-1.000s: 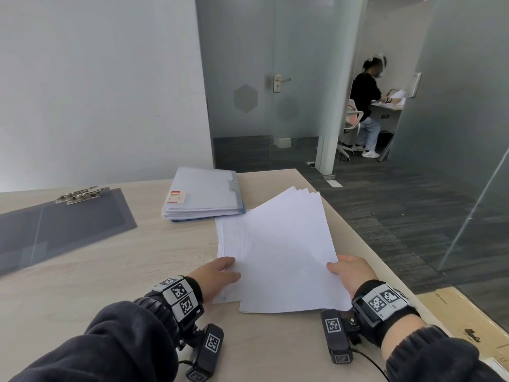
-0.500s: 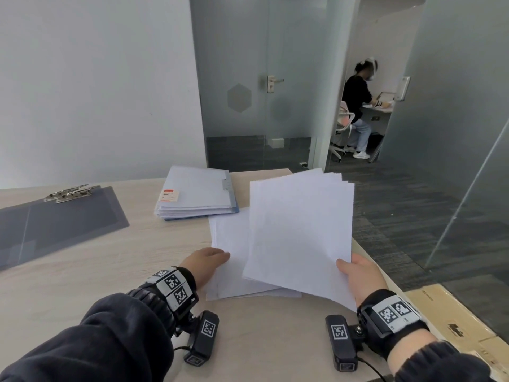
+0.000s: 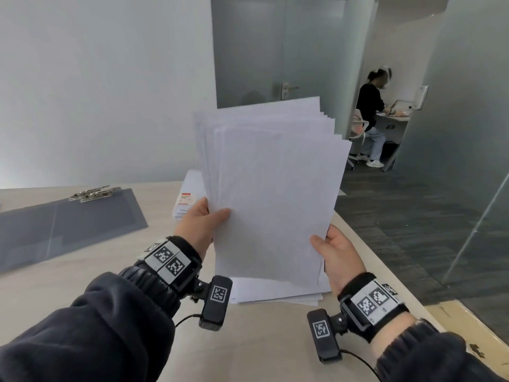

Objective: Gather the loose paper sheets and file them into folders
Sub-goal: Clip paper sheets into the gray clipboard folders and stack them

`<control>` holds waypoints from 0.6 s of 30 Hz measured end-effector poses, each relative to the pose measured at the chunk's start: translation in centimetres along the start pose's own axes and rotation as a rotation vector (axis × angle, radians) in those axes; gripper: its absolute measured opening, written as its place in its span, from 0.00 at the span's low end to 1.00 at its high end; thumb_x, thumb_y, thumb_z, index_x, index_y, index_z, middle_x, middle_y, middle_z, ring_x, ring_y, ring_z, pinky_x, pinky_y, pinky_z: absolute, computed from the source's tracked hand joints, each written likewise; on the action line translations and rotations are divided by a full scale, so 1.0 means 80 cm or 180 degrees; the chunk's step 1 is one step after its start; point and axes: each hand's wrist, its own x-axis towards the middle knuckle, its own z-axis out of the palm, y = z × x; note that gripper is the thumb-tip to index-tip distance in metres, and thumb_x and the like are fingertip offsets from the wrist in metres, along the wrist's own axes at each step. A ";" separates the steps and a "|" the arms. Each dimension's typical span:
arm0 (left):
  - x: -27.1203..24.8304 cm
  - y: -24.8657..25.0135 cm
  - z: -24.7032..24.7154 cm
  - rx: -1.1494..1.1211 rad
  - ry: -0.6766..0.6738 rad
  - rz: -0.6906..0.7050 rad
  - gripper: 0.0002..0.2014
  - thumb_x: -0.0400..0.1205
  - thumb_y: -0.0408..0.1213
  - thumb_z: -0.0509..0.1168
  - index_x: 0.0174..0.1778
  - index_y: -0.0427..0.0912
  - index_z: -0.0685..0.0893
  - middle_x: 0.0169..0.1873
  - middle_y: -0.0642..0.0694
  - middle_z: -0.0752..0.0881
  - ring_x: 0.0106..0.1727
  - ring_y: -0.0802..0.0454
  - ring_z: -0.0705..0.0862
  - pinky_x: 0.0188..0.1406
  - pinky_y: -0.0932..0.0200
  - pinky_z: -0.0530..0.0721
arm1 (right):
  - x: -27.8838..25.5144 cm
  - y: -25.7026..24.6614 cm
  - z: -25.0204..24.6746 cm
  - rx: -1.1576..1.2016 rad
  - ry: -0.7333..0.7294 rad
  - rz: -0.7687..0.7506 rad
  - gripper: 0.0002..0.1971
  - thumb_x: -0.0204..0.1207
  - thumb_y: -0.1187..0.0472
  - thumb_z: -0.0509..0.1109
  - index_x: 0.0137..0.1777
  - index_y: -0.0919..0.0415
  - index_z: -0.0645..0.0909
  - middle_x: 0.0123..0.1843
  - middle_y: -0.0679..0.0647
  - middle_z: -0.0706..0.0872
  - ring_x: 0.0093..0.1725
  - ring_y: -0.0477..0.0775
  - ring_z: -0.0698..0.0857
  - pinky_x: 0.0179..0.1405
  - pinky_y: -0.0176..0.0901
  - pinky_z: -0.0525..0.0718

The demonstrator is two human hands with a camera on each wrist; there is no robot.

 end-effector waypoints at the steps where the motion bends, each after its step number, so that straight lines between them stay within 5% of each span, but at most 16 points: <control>1: 0.003 0.004 -0.001 -0.0013 0.0019 0.0056 0.18 0.72 0.34 0.70 0.59 0.40 0.84 0.56 0.37 0.90 0.60 0.34 0.87 0.65 0.34 0.83 | 0.006 -0.004 0.003 0.0027 -0.0010 -0.0023 0.13 0.84 0.73 0.63 0.63 0.63 0.84 0.58 0.59 0.92 0.59 0.62 0.91 0.61 0.58 0.86; 10: -0.014 -0.032 -0.011 -0.0166 -0.0281 -0.0170 0.23 0.70 0.32 0.70 0.62 0.34 0.85 0.54 0.34 0.90 0.52 0.39 0.89 0.50 0.49 0.89 | 0.005 0.001 0.010 0.0022 -0.0069 0.0126 0.07 0.80 0.68 0.73 0.56 0.61 0.88 0.55 0.59 0.93 0.57 0.65 0.91 0.65 0.65 0.85; 14: -0.018 -0.039 -0.015 -0.0152 -0.0343 -0.0162 0.23 0.71 0.34 0.71 0.63 0.35 0.85 0.55 0.37 0.91 0.52 0.40 0.90 0.50 0.48 0.88 | 0.002 0.000 0.011 0.0233 -0.0187 0.0185 0.07 0.79 0.66 0.74 0.55 0.63 0.88 0.54 0.61 0.93 0.56 0.66 0.91 0.58 0.57 0.87; 18: -0.018 -0.044 -0.022 -0.0057 -0.0322 -0.0148 0.22 0.72 0.37 0.73 0.62 0.37 0.86 0.56 0.38 0.91 0.56 0.37 0.89 0.57 0.44 0.85 | 0.001 -0.001 0.012 0.0369 -0.0403 0.0185 0.26 0.59 0.48 0.86 0.54 0.62 0.89 0.54 0.62 0.93 0.55 0.65 0.92 0.53 0.54 0.88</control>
